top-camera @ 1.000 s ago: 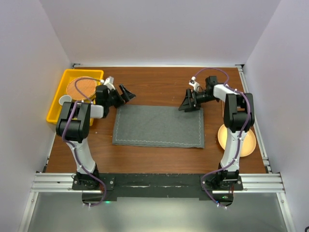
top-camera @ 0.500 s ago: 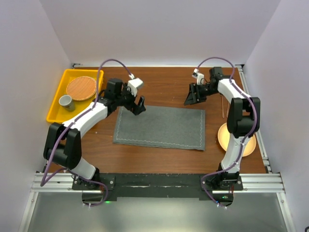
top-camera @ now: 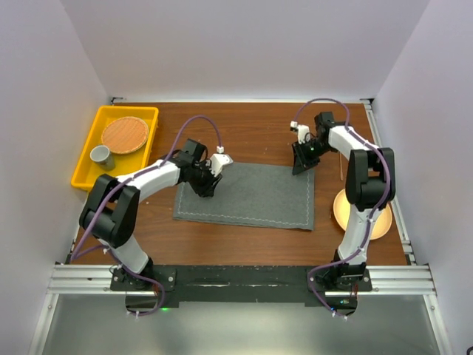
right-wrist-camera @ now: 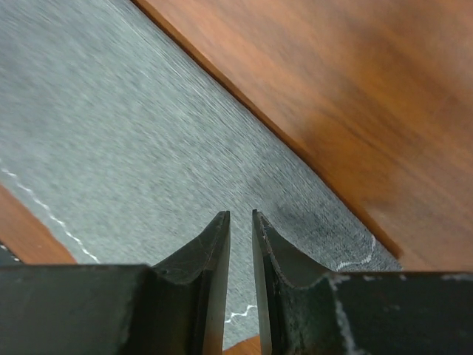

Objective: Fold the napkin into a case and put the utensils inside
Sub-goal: Move the rectangle-folded napkin to the center of the board.

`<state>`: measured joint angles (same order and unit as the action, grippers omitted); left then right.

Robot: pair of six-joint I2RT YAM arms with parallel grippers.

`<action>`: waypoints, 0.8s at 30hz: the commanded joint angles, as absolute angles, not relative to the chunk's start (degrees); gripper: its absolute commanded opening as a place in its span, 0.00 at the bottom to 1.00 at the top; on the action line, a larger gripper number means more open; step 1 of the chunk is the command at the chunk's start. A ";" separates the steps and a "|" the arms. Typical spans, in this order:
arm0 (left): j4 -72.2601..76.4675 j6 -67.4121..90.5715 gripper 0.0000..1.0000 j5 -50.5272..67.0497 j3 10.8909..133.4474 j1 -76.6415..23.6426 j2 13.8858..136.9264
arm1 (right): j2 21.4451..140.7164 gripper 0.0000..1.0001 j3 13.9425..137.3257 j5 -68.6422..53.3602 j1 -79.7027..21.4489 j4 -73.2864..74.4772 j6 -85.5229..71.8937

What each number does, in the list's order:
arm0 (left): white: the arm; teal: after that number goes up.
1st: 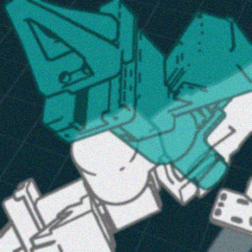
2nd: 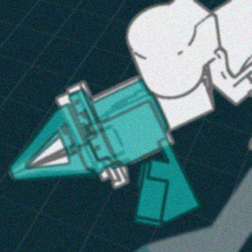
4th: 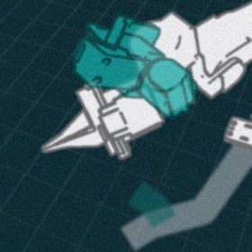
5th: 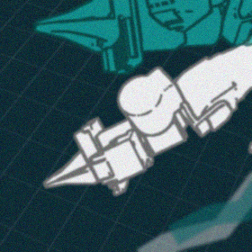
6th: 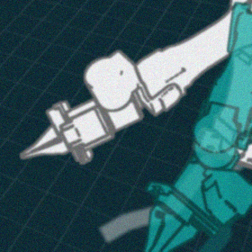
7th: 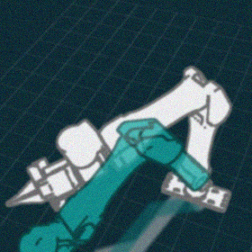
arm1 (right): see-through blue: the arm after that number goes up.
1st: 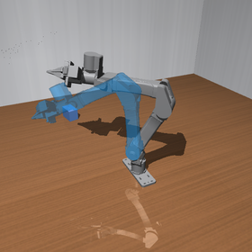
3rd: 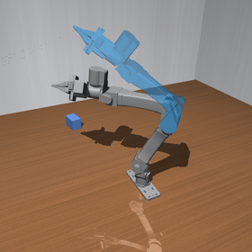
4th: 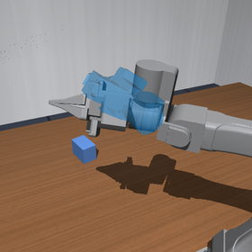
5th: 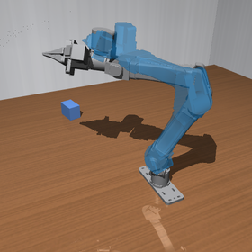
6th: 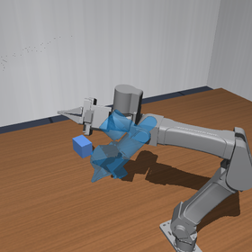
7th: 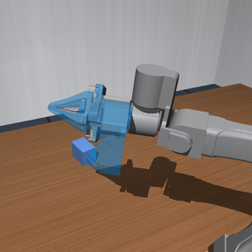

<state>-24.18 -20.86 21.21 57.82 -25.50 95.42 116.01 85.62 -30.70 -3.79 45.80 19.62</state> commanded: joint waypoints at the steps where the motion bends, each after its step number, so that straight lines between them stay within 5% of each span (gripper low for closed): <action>1: -25.40 -22.41 0.34 19.07 57.57 -25.31 95.19 | 117.85 0.23 84.90 -23.66 -5.09 43.77 20.83; 11: -25.23 -23.02 0.40 19.07 56.34 -25.22 90.70 | 131.64 0.22 103.43 -18.37 -8.70 42.71 21.97; 17: -24.88 -26.01 0.41 18.37 55.55 -24.35 93.51 | 133.86 0.41 120.92 -28.21 -10.02 55.27 22.41; 24: -23.12 -24.97 0.38 19.16 53.09 -24.52 94.92 | 121.30 0.51 108.12 -28.31 -4.75 55.37 17.58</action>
<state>-24.88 -24.67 18.24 54.26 -24.71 93.80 130.34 113.21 -27.62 -8.78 52.45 20.10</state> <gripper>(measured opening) 0.394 0.504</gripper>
